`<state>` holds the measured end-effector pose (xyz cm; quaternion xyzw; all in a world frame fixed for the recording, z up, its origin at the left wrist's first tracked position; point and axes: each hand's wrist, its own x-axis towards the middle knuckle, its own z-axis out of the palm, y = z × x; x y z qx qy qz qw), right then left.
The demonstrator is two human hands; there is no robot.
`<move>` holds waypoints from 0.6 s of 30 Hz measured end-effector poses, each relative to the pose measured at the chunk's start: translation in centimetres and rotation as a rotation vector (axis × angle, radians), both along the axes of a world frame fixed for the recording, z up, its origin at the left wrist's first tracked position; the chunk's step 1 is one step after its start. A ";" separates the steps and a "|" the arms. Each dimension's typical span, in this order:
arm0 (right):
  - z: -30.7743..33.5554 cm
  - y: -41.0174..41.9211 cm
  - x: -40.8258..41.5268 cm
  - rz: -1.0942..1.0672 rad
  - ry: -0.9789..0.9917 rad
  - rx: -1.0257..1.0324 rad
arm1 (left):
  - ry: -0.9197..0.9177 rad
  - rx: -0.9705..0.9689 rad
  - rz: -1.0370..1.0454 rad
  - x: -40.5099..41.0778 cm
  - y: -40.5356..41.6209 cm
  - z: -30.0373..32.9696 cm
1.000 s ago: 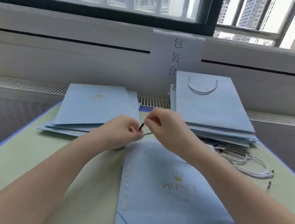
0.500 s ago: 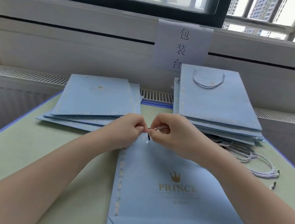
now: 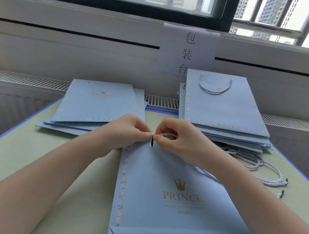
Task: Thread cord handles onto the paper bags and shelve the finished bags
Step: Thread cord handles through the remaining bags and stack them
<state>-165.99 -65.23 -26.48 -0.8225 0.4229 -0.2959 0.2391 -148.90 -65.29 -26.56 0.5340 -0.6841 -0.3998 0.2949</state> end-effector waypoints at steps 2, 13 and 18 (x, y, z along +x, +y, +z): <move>0.1 0.2 0.1 0.026 -0.005 0.004 | -0.022 0.019 0.006 0.1 -0.1 0.0; 0.5 0.8 0.0 -0.013 0.104 0.055 | 0.103 0.129 -0.010 0.3 0.1 0.4; 1.2 1.1 -0.1 0.023 0.093 0.110 | 0.074 0.160 0.046 -0.2 0.2 0.7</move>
